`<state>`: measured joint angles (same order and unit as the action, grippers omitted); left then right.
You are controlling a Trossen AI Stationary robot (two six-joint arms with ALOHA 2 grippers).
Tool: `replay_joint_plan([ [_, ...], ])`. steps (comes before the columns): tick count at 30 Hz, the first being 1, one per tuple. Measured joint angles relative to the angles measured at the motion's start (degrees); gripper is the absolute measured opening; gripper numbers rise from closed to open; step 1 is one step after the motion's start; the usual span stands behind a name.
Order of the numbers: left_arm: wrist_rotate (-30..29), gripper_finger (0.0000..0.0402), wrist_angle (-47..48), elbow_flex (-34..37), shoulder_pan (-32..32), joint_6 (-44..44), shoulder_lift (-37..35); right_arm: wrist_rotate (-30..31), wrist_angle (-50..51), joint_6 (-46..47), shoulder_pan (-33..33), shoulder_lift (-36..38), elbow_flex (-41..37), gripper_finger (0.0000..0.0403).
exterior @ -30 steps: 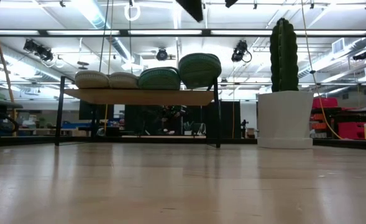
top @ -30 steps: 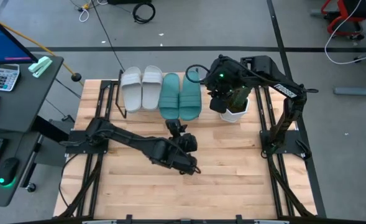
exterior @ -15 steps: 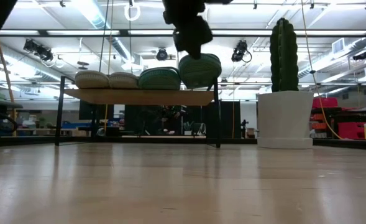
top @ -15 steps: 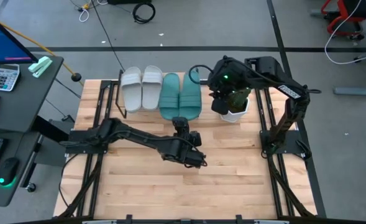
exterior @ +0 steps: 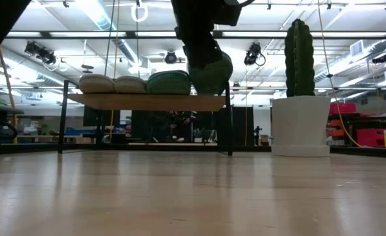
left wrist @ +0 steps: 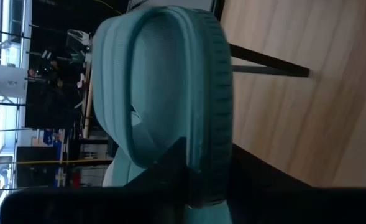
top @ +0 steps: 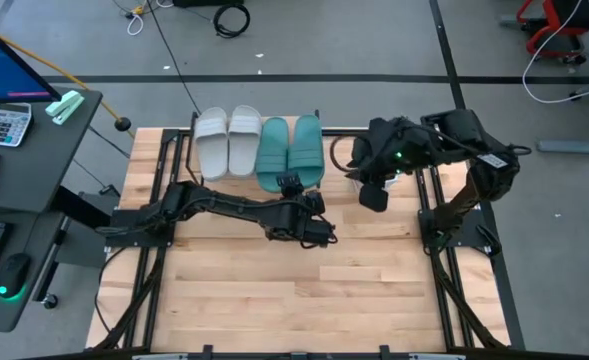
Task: Pick and place slides into the shelf
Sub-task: Put the left green slipper on the shelf
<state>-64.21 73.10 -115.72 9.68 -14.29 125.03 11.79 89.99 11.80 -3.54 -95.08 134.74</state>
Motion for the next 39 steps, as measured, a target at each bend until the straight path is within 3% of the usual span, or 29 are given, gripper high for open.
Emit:
replay_joint_plan([
  [4, 0.1, 0.0048, 0.4, 0.0, -0.3, 1.0, 0.0, 3.0, 0.0, 0.5, -2.7, 0.1, 0.0, 0.0107],
  [17, -0.1, 0.0048, 14.4, 0.0, -0.1, 2.1, -0.1, 3.4, 0.0, 0.4, -4.9, 0.1, 0.0, 0.0084],
  [23, 0.2, 0.0048, 15.3, 0.0, -0.1, 3.1, -0.2, 3.5, 0.0, 0.4, -4.9, 0.1, 0.0, 0.0082],
  [39, 7.8, 0.0048, 15.1, -0.1, -0.2, 9.1, -0.5, 3.4, 0.0, 0.1, -4.9, 0.0, 0.0, 0.0076],
])
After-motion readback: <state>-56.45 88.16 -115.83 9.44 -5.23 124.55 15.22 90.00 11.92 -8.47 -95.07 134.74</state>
